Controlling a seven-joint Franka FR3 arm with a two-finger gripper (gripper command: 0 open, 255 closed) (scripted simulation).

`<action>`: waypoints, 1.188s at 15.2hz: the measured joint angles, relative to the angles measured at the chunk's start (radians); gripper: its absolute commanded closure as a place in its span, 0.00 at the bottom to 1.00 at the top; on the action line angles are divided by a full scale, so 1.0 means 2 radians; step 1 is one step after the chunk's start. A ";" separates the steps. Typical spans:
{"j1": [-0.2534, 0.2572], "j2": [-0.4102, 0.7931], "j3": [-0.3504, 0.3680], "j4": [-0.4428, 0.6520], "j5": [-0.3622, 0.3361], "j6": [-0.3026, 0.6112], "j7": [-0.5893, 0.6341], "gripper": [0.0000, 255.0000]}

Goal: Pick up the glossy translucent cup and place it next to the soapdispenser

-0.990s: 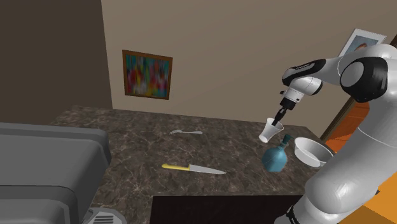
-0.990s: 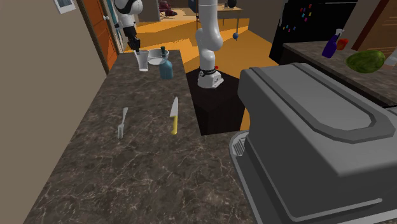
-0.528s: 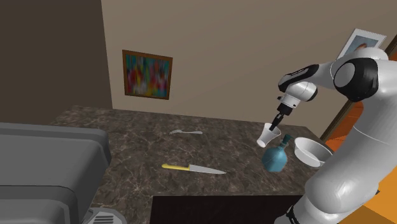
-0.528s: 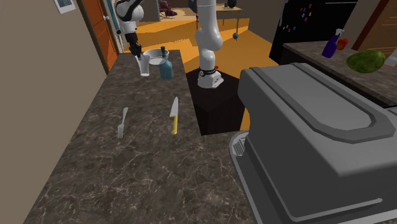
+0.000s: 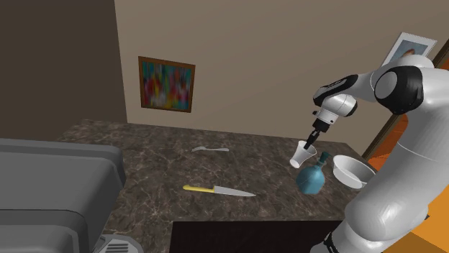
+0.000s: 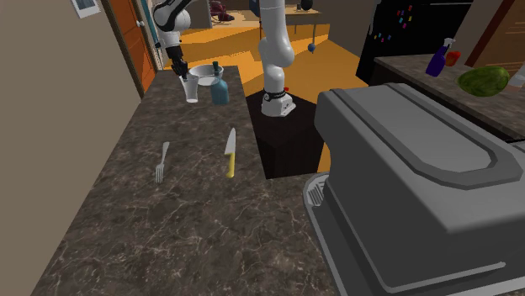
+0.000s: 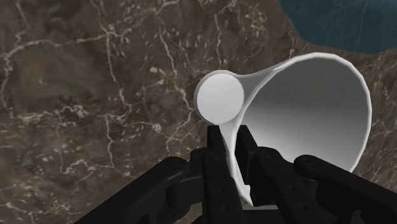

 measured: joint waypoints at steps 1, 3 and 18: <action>0.000 0.000 0.000 0.000 0.000 0.000 0.000 0.00; 0.000 0.000 0.000 0.000 0.000 0.000 0.000 0.00; -0.006 -0.014 -0.008 0.049 -0.017 -0.060 0.011 0.00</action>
